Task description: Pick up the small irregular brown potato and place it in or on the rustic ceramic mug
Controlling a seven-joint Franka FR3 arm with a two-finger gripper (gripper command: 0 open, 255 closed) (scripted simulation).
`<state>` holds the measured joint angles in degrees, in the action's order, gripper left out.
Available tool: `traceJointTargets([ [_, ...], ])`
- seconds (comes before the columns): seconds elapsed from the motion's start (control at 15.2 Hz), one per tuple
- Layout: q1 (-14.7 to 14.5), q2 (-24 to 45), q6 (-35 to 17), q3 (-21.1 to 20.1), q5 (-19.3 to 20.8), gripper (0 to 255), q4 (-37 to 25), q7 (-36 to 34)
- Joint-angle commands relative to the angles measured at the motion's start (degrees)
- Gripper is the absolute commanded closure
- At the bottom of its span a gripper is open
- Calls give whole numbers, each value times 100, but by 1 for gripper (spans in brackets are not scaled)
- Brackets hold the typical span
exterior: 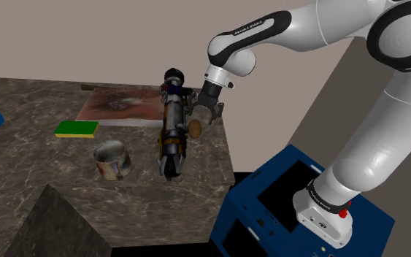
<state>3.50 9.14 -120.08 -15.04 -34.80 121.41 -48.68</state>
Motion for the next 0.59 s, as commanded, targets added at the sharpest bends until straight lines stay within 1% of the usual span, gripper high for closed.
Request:
traceJointTargets([
  [0.0,-21,103,-105,-11,-63,0,-34,-78],
  [0.4,-165,350,-563,-112,-193,0,124,-13],
  [0.53,-175,349,-562,-101,-196,0,124,-11],
])
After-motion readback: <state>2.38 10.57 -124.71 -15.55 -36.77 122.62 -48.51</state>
